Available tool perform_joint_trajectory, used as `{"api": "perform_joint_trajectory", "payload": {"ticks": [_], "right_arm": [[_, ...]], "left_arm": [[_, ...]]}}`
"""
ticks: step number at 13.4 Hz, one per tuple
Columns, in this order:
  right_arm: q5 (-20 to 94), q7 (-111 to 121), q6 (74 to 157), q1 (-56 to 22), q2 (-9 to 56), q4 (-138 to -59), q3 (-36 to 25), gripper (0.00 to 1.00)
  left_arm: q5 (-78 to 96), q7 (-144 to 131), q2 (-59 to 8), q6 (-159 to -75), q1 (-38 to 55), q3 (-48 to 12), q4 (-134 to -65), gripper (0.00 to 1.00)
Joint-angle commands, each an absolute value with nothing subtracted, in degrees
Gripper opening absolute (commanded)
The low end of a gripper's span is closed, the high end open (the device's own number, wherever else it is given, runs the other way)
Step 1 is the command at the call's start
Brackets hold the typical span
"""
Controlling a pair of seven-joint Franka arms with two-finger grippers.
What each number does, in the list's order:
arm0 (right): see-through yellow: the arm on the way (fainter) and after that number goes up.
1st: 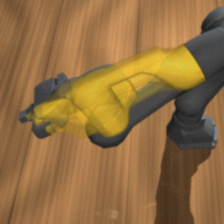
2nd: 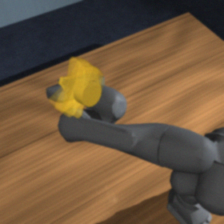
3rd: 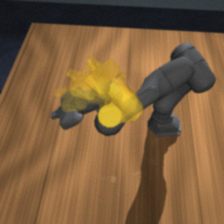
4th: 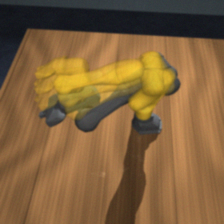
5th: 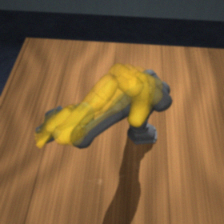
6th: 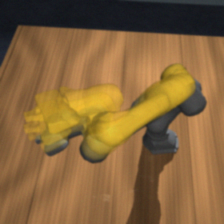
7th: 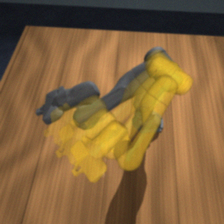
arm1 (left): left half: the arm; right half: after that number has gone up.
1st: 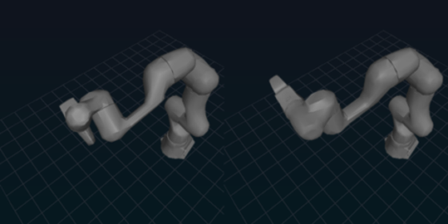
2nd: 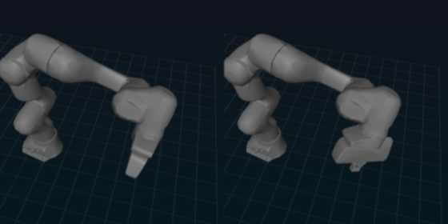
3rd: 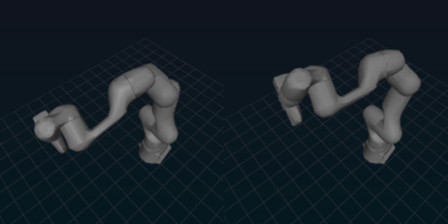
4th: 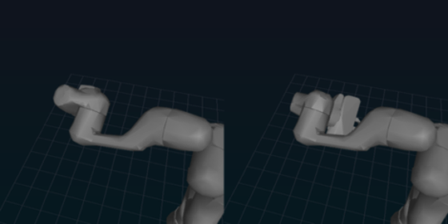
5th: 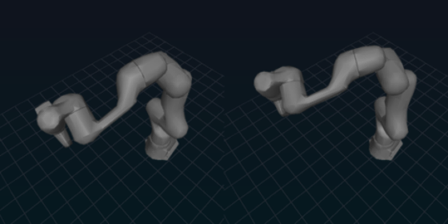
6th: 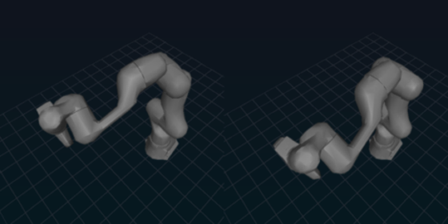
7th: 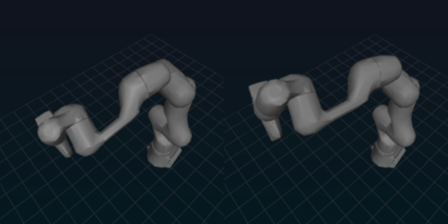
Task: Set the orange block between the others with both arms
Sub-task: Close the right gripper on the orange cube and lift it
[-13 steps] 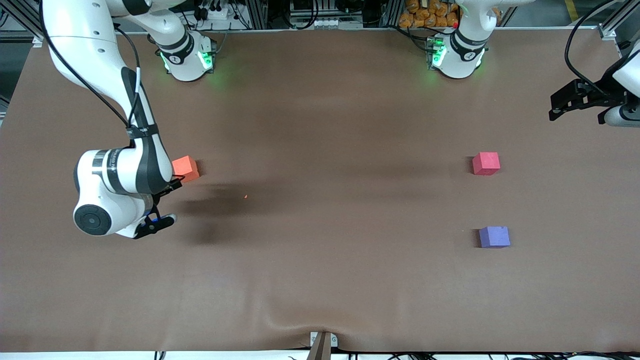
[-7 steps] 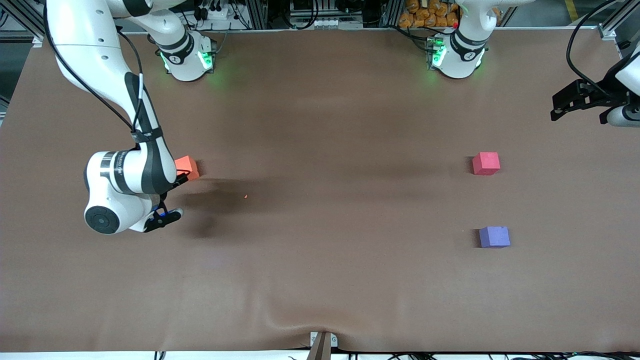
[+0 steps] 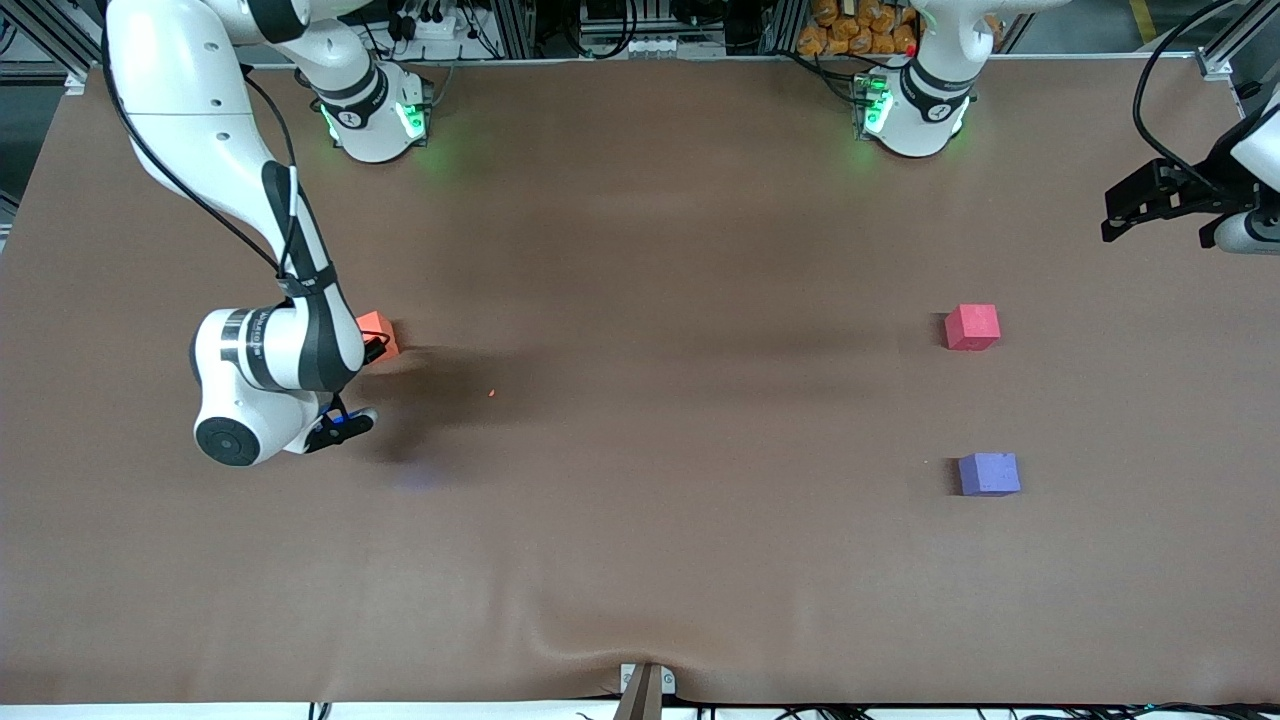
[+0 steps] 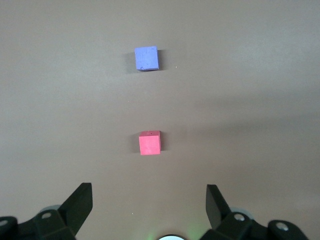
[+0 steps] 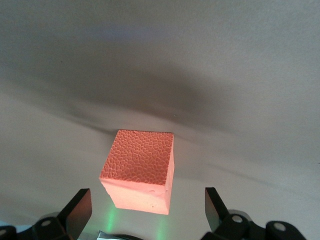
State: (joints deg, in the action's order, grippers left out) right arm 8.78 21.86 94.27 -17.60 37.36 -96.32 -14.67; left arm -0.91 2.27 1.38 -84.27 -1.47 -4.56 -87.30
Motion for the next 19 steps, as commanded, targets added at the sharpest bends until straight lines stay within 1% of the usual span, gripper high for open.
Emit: {"api": "perform_joint_trajectory", "payload": {"ticks": [1,17,18,19], "right_arm": [[9.58,22.06,94.48,-18.02,37.70,-97.38,-15.03,1.00],[9.67,22.06,93.87,-19.16,38.94,-98.70,-15.03,1.00],[9.67,22.06,93.52,-19.25,38.94,-98.61,-15.03,0.92],[9.67,22.06,93.17,-19.60,38.94,-98.61,-15.03,0.83]], "left_arm": [[0.70,3.16,1.76,-83.41,-2.37,-5.01,-87.10,1.00],[0.70,3.16,1.58,-83.41,-2.55,-4.92,-87.01,1.00],[0.70,3.16,1.58,-83.41,-2.55,-4.92,-87.10,1.00],[0.70,3.16,1.58,-83.41,-2.55,-4.92,-87.01,1.00]]}}
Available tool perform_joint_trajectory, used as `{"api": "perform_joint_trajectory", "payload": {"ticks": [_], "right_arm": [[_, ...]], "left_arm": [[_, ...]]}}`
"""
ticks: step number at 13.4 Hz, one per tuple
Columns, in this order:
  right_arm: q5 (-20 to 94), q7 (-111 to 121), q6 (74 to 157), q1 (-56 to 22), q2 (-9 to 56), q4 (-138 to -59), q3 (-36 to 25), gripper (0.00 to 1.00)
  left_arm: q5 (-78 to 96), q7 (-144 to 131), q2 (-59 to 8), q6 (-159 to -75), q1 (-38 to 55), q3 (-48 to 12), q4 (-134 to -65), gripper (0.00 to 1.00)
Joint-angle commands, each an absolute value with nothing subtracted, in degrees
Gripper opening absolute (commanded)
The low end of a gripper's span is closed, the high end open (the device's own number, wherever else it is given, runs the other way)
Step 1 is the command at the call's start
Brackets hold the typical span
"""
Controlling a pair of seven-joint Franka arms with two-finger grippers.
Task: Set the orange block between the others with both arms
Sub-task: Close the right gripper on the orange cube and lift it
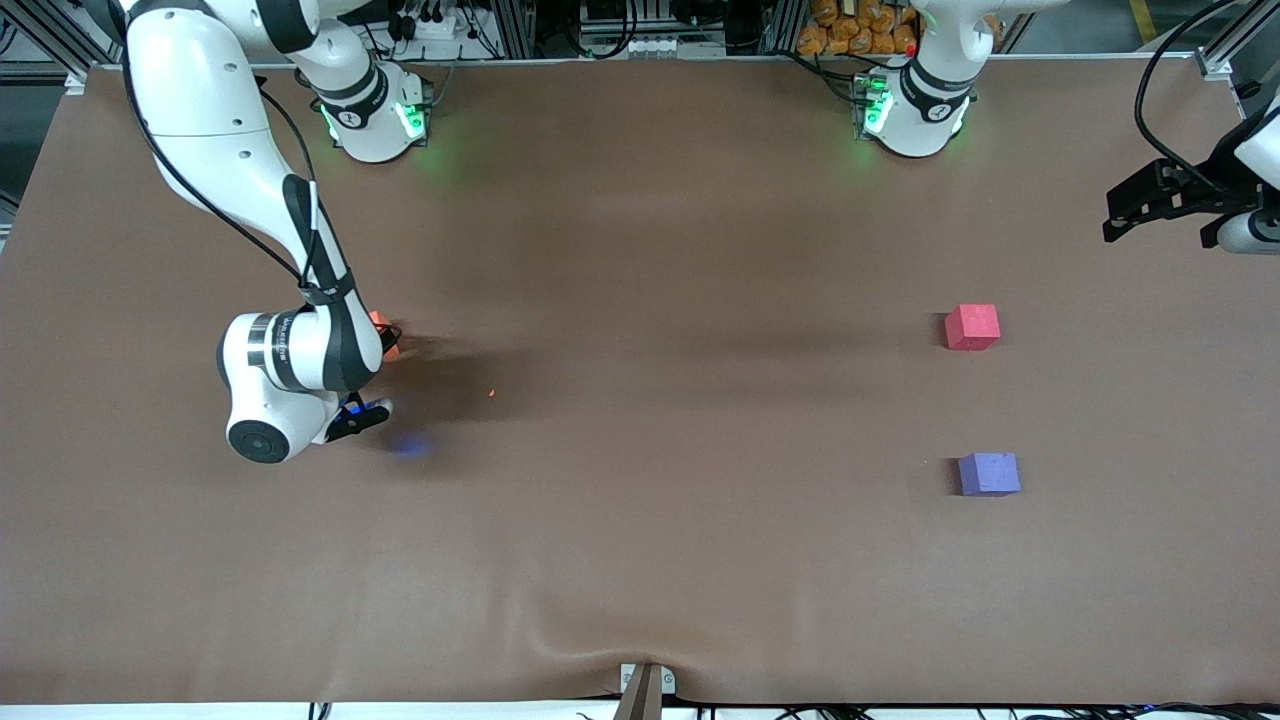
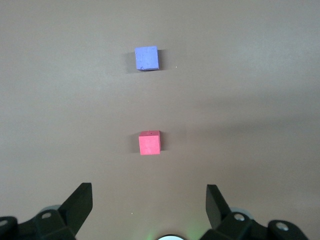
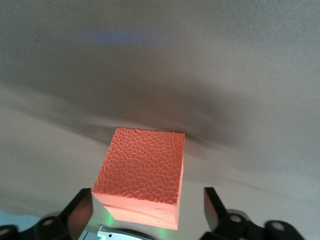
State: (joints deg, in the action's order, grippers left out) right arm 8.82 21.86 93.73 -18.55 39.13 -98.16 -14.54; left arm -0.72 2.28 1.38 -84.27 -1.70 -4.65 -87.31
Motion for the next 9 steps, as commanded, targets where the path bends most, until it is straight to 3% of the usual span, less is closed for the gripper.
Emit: {"api": "perform_joint_trajectory", "payload": {"ticks": [1,3,9], "right_arm": [[9.58,22.06,93.16,-19.69,39.02,-98.61,-15.03,0.73],[9.67,22.06,93.08,-19.69,38.94,-98.61,-15.03,0.64],[11.24,21.80,93.16,-19.60,38.67,-97.13,-14.94,0.64]], "left_arm": [[0.70,3.16,1.58,-83.41,-2.55,-4.92,-87.01,1.00],[0.70,3.16,1.58,-83.41,-2.55,-4.92,-87.01,1.00],[0.70,3.16,1.49,-83.41,-2.55,-4.83,-87.10,1.00]]}}
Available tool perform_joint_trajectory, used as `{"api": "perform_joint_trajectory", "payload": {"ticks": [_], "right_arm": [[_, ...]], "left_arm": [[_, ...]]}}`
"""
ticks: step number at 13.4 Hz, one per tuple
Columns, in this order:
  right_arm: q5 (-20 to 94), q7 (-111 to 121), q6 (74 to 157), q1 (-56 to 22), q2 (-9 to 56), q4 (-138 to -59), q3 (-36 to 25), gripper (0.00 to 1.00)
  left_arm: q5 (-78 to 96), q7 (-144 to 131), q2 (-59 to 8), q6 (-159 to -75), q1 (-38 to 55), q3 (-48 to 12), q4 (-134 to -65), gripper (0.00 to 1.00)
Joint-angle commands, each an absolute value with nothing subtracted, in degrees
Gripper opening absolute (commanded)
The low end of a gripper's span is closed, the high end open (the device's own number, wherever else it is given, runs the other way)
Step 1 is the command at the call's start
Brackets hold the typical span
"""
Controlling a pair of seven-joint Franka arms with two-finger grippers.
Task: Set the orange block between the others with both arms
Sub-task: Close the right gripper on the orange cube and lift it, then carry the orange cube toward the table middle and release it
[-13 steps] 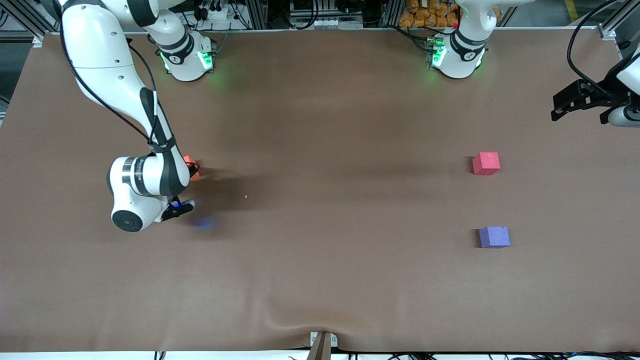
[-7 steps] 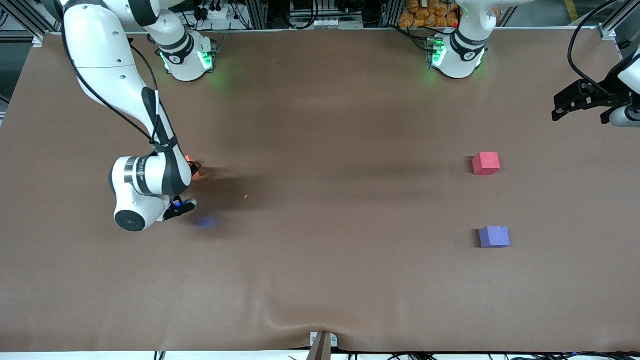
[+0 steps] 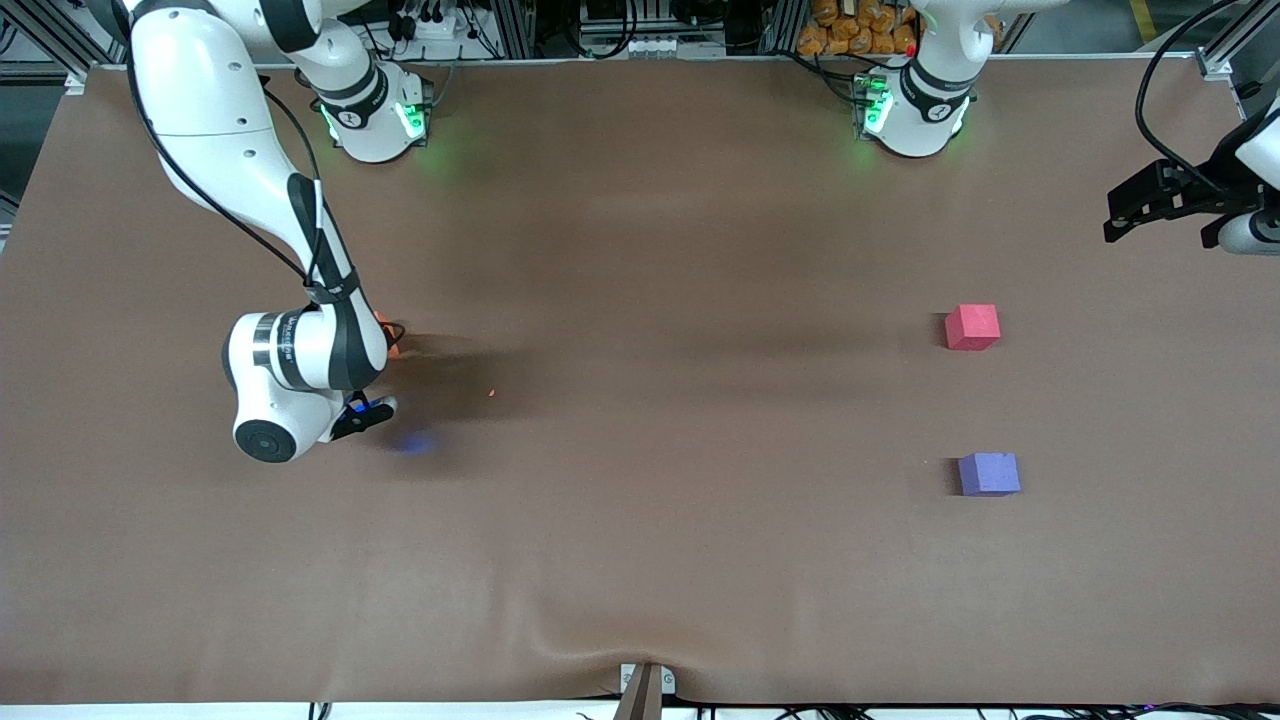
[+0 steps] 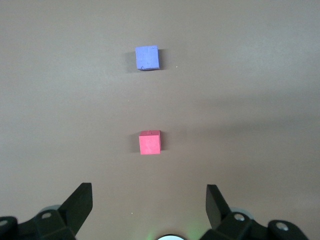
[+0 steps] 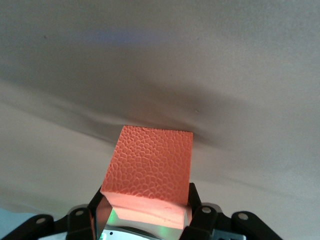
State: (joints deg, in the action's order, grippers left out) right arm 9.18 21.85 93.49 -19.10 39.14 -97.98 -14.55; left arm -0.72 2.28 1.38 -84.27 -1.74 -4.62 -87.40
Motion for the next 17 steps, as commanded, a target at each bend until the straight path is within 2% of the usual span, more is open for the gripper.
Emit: {"api": "perform_joint_trajectory", "payload": {"ticks": [1,9,17], "right_arm": [[13.77,21.71,93.16,-19.51,38.41,-96.08,-15.03,0.64],[30.13,19.34,94.30,-20.38,37.70,-92.29,-15.03,0.65],[40.94,3.63,101.07,-31.10,38.06,-92.29,-15.03,0.67]], "left_arm": [[0.70,3.16,1.49,-83.41,-2.55,-4.83,-87.10,1.00],[0.70,3.16,1.49,-83.50,-2.55,-4.83,-87.10,1.00],[0.70,3.16,1.41,-83.50,-2.55,-4.66,-87.10,1.00]]}}
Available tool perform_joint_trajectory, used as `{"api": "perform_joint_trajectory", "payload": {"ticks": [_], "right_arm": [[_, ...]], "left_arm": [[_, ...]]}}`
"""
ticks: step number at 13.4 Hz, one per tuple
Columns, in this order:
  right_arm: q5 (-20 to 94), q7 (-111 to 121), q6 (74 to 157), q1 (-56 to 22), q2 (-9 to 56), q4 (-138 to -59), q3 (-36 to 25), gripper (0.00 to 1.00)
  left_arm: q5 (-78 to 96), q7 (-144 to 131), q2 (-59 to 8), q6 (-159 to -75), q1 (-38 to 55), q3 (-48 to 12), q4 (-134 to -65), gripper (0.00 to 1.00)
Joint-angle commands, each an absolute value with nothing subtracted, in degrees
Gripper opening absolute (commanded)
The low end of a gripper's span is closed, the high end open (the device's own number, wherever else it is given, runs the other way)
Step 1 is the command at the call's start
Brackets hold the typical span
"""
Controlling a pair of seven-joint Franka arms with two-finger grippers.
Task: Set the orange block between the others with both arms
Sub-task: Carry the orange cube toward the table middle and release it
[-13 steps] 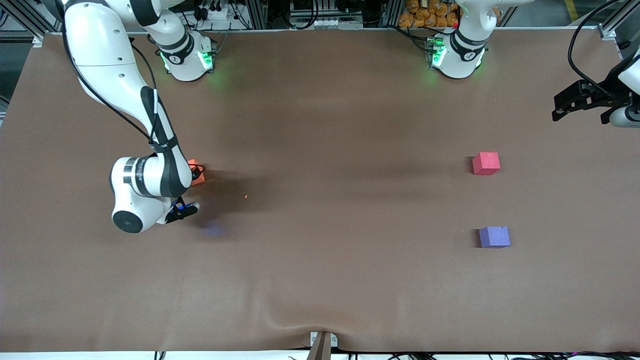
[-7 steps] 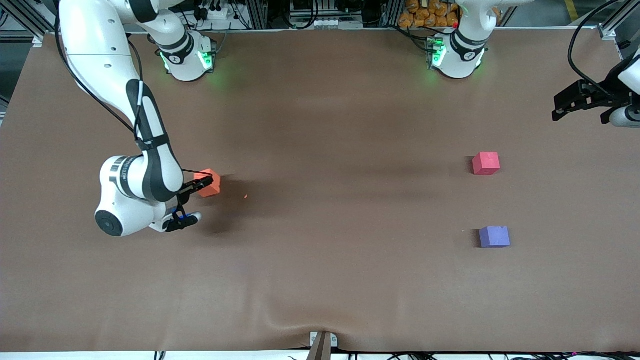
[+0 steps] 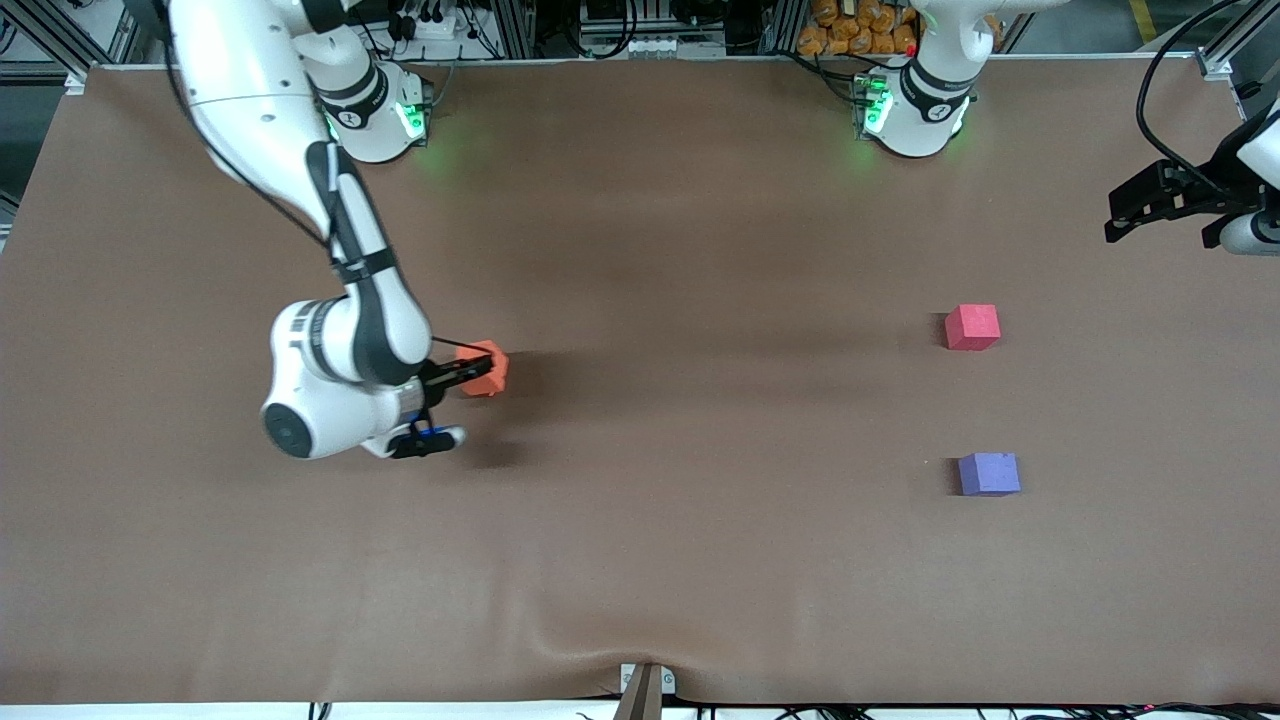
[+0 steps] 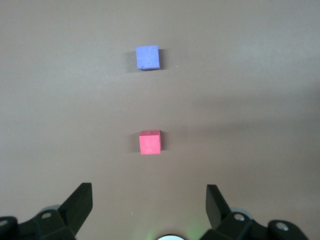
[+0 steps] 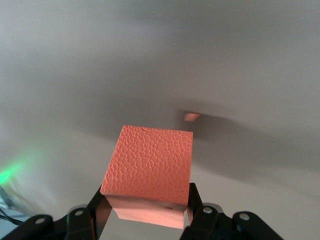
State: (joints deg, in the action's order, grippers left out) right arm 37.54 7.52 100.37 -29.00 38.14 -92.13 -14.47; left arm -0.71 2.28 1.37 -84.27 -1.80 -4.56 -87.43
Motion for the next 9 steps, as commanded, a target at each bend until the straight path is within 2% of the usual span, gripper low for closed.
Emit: {"api": "perform_joint_trajectory", "payload": {"ticks": [1,9], "right_arm": [[41.65,1.25,102.03,-32.85,38.06,-92.29,-15.03,0.67],[43.23,-20.46,112.40,-44.64,39.02,-90.97,-14.94,0.70]], "left_arm": [[0.70,3.16,1.41,-83.50,-2.55,-4.75,-87.10,1.00],[0.62,3.16,1.41,-83.50,-2.64,-4.66,-87.10,1.00]]}}
